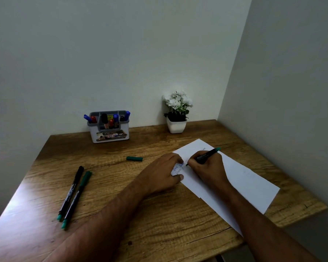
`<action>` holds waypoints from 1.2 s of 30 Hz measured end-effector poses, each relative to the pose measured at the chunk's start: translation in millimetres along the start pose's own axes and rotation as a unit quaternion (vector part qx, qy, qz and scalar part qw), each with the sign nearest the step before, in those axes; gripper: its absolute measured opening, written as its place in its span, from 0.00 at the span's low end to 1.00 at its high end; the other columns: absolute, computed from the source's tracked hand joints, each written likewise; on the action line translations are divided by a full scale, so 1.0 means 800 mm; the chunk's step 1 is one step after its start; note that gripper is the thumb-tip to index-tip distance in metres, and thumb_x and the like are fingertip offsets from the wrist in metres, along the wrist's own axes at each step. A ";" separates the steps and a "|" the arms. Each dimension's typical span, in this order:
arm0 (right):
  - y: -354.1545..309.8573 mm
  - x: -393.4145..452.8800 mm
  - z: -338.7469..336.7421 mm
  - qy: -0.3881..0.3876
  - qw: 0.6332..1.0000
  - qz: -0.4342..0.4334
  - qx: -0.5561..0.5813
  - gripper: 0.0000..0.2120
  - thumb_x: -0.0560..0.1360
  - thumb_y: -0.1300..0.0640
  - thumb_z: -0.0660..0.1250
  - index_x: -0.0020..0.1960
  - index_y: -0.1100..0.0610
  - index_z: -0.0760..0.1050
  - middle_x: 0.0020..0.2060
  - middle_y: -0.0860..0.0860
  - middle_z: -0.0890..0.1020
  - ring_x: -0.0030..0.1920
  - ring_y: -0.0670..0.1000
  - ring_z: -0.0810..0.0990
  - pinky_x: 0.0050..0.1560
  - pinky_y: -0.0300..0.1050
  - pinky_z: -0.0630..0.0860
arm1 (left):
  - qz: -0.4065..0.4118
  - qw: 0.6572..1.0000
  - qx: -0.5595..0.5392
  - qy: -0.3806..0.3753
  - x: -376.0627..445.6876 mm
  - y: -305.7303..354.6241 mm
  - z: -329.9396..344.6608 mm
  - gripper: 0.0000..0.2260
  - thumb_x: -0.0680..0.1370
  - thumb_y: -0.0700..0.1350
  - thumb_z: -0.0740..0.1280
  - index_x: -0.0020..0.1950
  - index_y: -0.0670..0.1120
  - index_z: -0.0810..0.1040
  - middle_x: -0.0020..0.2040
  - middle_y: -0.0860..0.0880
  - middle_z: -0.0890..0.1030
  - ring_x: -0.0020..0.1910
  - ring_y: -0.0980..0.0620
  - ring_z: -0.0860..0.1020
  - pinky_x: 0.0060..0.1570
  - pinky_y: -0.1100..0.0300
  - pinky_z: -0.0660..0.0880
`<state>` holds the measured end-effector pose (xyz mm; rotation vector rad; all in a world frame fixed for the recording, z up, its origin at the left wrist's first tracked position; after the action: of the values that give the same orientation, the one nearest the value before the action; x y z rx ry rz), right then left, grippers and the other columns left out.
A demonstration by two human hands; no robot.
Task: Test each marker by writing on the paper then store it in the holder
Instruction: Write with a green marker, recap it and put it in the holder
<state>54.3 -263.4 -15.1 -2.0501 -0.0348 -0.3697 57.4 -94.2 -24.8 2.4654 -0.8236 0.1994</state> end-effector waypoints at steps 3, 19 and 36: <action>0.002 0.002 0.001 -0.003 1.000 0.002 -0.011 0.01 0.72 0.62 0.73 0.42 0.57 0.83 0.37 0.48 0.86 0.39 0.42 0.84 0.41 0.34 0.78 | 0.002 1.000 0.002 0.001 0.000 0.000 0.001 0.21 0.76 0.54 0.67 0.67 0.51 0.70 0.65 0.54 0.72 0.61 0.58 0.70 0.55 0.64 0.66; -0.020 0.002 -0.003 -0.004 0.994 0.003 0.105 0.05 0.74 0.67 0.71 0.44 0.59 0.83 0.35 0.55 0.85 0.33 0.52 0.83 0.35 0.40 0.80 | -0.030 0.998 -0.034 0.040 -0.004 -0.005 -0.020 0.21 0.77 0.56 0.67 0.68 0.56 0.70 0.68 0.58 0.71 0.66 0.59 0.68 0.63 0.60 0.68; -0.089 0.005 0.086 -0.100 0.951 0.053 0.286 0.06 0.78 0.63 0.70 0.51 0.66 0.83 0.39 0.62 0.84 0.35 0.54 0.80 0.36 0.46 0.79 | -0.131 0.984 0.072 0.098 -0.073 -0.097 -0.109 0.14 0.75 0.46 0.70 0.60 0.53 0.76 0.57 0.57 0.77 0.56 0.59 0.74 0.58 0.62 0.73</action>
<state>62.4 -169.5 16.2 -1.4974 -0.1387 -0.0649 59.2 34.3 -2.2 2.6067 -0.4106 0.4100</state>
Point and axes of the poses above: each hand's wrist, its own x-axis towards the middle knuckle, its own z-axis out of the palm, y = z × x, the point moved 5 cm from there along x, towards the middle knuckle
